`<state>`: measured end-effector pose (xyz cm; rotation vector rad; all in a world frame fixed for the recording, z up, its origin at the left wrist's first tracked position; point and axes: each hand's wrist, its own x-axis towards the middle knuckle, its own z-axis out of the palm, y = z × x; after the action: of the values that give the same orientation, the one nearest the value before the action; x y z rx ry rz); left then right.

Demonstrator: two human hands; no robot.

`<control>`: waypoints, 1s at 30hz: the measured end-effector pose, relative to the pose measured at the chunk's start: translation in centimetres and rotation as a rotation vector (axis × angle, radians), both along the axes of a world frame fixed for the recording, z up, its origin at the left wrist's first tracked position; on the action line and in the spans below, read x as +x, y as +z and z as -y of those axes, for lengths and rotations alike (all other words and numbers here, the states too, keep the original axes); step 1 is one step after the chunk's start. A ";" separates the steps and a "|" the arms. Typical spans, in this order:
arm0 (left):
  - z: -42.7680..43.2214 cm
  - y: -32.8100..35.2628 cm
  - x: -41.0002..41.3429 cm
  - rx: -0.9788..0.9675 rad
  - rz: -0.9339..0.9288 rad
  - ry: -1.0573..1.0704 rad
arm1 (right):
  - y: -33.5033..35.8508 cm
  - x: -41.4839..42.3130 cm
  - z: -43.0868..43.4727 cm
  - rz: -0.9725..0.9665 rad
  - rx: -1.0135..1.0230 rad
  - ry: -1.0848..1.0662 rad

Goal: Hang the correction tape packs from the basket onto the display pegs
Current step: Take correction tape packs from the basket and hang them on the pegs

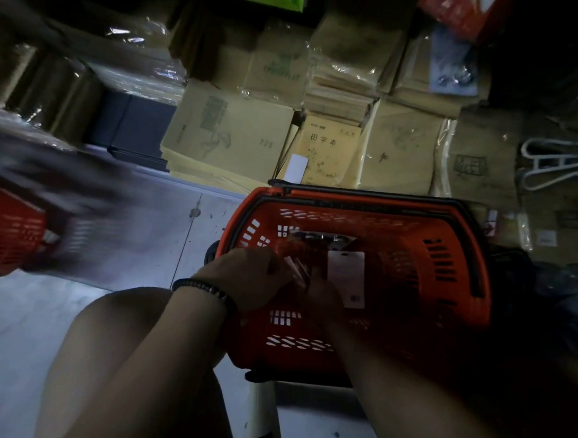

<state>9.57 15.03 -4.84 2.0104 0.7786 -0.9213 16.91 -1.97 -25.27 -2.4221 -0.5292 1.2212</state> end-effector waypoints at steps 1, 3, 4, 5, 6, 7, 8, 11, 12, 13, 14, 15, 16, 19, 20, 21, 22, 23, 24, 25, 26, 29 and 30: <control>-0.2 0.2 0.4 -0.008 0.015 0.009 | 0.7 0.1 0.1 -0.017 0.033 -0.026; -0.4 0.4 0.6 -0.010 0.011 0.077 | 3.2 0.4 0.5 0.022 0.074 -0.029; -0.4 0.3 0.5 -0.009 0.014 0.102 | 4.9 0.5 0.7 0.045 0.110 -0.029; -0.4 0.5 0.4 0.001 0.004 0.091 | 6.7 0.6 1.1 0.074 0.144 -0.023; -0.3 0.4 0.3 0.028 0.008 0.048 | 8.4 0.7 1.6 0.110 0.175 -0.008; -0.2 0.6 0.3 0.054 0.018 0.002 | 10.1 0.5 2.1 0.155 0.214 -0.005; 0.2 0.5 0.3 0.066 0.035 -0.014 | 11.6 0.4 2.6 0.188 0.261 -0.016; 1.9 1.9 0.0 -0.031 0.089 0.183 | 16.3 -0.6 3.7 0.288 0.384 -0.031; 2.5 2.1 -0.3 -0.162 0.123 0.416 | 17.6 -0.9 4.1 0.332 0.407 -0.006; 3.1 2.5 -0.7 -0.328 0.157 0.646 | 18.9 -1.1 4.5 0.389 0.415 0.038; 3.5 2.9 -1.0 -0.520 0.221 0.831 | 20.0 -1.3 4.9 0.460 0.423 0.089; 3.8 3.2 -1.3 -0.671 0.276 0.935 | 21.2 -1.5 5.2 0.527 0.428 0.142; 4.3 3.7 -1.5 -0.734 0.332 0.989 | 22.4 -1.7 5.5 0.581 0.434 0.183; 6.0 5.9 -2.1 -0.706 0.467 1.117 | 24.6 -2.5 6.4 0.631 0.469 0.261; 6.7 6.8 -2.3 -0.670 0.515 1.140 | 25.2 -2.7 6.7 0.598 0.487 0.271; 7.2 7.6 -2.6 -0.634 0.552 1.144 | 25.8 -2.7 7.1 0.557 0.516 0.284; 7.6 8.7 -2.9 -0.590 0.580 1.144 | 26.6 -2.7 7.5 0.522 0.550 0.307; 8.0 9.9 -3.2 -0.567 0.610 1.146 | 27.5 -2.5 8.0 0.500 0.586 0.341; 8.2 11.1 -3.5 -0.564 0.646 1.147 | 28.8 -2.2 8.4 0.486 0.631 0.375; 8.4 12.5 -3.8 -0.568 0.678 1.147 | 30.3 -1.6 8.8 0.471 0.682 0.392; 8.6 13.9 -4.0 -0.588 0.711 1.137 | 31.9 -0.9 9.1 0.456 0.738 0.396; 9.2 18.3 -4.4 -0.702 0.814 1.059 | 37.0 2.2 9.3 0.552 0.774 0.419; 9.2 19.6 -4.4 -0.723 0.836 1.045 | 38.6 3.2 9.3 0.598 0.743 0.464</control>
<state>5.13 5.79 14.73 0.9297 0.7009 0.2561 20.15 -11.24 13.34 -1.9953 -1.4740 0.2738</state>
